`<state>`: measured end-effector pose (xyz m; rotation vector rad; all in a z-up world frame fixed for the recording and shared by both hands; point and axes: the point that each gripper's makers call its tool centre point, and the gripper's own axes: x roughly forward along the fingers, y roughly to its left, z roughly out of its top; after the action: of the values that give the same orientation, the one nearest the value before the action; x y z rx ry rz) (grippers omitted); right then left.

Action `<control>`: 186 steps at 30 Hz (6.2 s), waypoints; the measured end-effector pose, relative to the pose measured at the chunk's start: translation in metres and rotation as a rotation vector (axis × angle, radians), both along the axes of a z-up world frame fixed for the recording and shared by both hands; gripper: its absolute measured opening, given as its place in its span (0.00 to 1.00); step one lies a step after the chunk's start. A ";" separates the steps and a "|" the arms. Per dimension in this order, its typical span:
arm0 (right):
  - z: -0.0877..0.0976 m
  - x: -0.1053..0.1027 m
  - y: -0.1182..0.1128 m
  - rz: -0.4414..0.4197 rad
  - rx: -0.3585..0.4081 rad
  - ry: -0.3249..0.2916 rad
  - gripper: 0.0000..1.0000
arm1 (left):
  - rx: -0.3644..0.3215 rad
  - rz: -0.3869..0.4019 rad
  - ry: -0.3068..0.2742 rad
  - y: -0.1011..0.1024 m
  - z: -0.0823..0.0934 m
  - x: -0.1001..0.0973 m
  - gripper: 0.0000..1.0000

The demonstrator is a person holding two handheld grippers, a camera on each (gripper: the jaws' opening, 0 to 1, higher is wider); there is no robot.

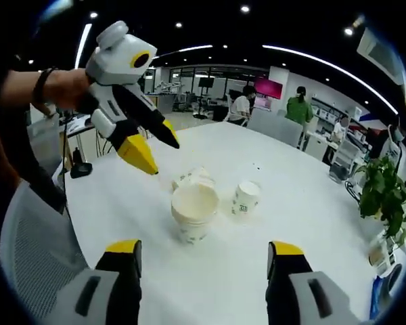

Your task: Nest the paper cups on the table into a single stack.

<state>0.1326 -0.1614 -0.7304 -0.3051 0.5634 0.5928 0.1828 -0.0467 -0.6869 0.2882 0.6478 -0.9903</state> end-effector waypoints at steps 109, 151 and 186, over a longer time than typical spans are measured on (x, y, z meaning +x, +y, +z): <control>0.012 0.186 0.016 0.035 -0.011 0.068 0.38 | -0.307 0.354 0.119 0.079 -0.035 -0.041 0.57; 0.120 0.068 0.124 0.236 0.299 0.026 0.38 | -0.596 0.291 0.053 0.028 0.021 -0.024 0.51; 0.107 0.031 0.158 0.407 0.328 0.189 0.39 | -0.455 0.049 -0.122 0.039 0.028 -0.054 0.00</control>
<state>0.1641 -0.0031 -0.6231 -0.0497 0.5779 1.1016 0.1285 -0.0079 -0.6586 -0.0684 0.3038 -1.0349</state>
